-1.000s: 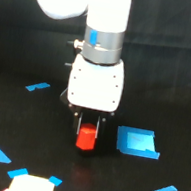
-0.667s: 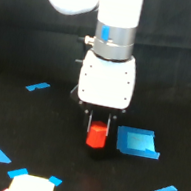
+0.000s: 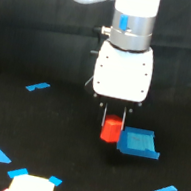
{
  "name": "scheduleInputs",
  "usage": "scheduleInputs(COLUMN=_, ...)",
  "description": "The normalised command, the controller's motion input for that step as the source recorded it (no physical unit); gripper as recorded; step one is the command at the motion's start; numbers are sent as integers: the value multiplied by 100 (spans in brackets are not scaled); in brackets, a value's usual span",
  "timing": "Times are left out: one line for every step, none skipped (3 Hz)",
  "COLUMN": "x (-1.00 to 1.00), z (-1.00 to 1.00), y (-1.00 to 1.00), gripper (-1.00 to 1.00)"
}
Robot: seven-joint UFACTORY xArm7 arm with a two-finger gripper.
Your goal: Pick up the red object from the table
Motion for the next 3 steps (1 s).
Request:
scheduleInputs(x=13, z=57, y=-9, gripper=-95)
scheduleInputs(x=-22, z=32, y=-10, gripper=-91)
scheduleInputs(x=6, z=55, y=-9, gripper=-100)
